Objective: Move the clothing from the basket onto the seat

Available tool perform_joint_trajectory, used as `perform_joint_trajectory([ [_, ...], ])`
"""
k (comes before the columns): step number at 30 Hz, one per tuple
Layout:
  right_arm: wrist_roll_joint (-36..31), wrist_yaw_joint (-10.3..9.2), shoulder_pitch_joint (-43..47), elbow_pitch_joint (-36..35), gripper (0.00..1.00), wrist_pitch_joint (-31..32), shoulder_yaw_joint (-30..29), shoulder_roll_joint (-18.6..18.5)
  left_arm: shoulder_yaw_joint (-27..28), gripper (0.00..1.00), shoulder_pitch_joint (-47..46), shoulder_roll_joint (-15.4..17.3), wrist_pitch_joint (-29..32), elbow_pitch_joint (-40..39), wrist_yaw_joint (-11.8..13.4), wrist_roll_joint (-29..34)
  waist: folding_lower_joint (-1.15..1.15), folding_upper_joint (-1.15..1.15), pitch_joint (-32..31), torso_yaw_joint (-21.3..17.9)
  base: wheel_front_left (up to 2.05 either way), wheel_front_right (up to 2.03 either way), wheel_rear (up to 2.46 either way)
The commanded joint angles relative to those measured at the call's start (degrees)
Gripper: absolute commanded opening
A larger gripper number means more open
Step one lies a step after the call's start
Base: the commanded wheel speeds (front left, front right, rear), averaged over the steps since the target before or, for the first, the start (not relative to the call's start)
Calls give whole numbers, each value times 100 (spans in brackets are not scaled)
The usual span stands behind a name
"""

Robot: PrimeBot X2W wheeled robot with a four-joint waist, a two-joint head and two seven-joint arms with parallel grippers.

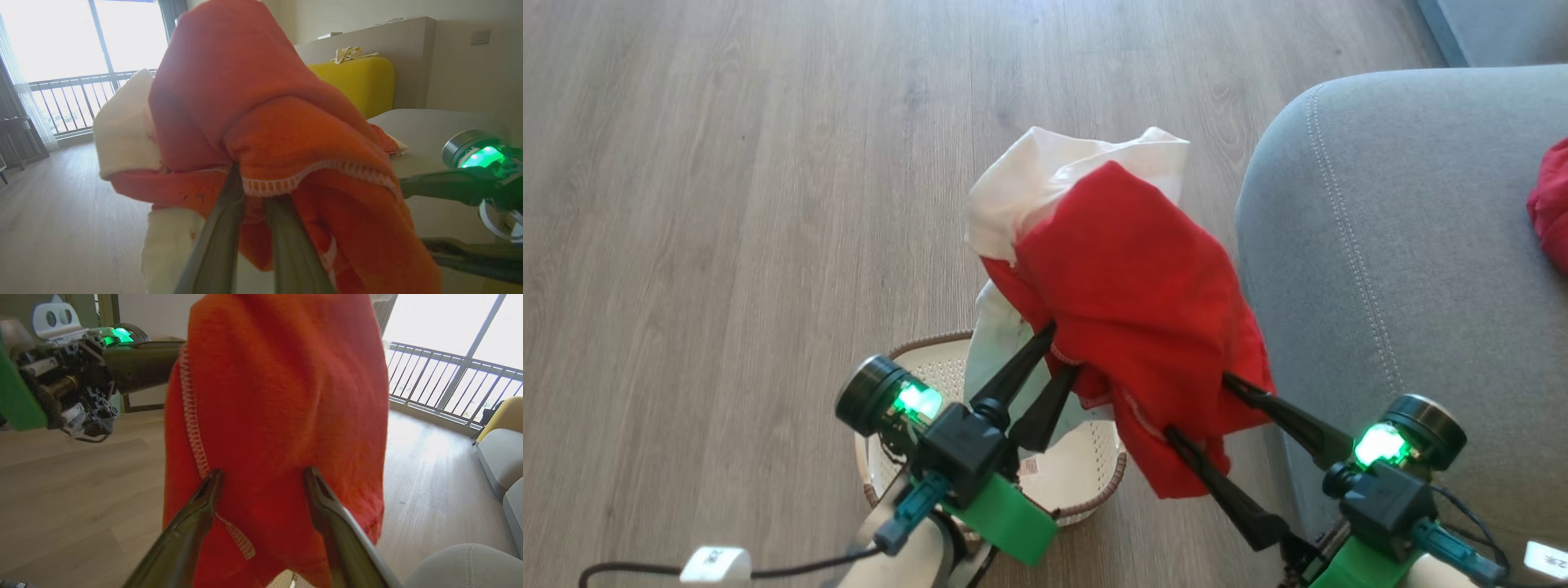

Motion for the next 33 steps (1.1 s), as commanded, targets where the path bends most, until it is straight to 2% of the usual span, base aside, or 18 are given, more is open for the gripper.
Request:
perform_joint_trajectory([
  [1, -57, -1, -170, -87, 100, -37, 47, -63, 101, 0, -316, -17, -54, -273, -39, 90, 0, 0, -9, 9, 0, 0, 0],
  [18, -298, -1, -614, 124, 100, -37, 459, 164, -432, 0, -433, -17, -54, -215, -192, 150, 0, 0, 134, 167, 0, 0, 0],
  [33, -682, -1, -697, 137, 100, -37, 137, 446, -713, 0, -513, -17, -54, -76, -298, 7, 0, 0, 212, 260, 0, 0, 0],
])
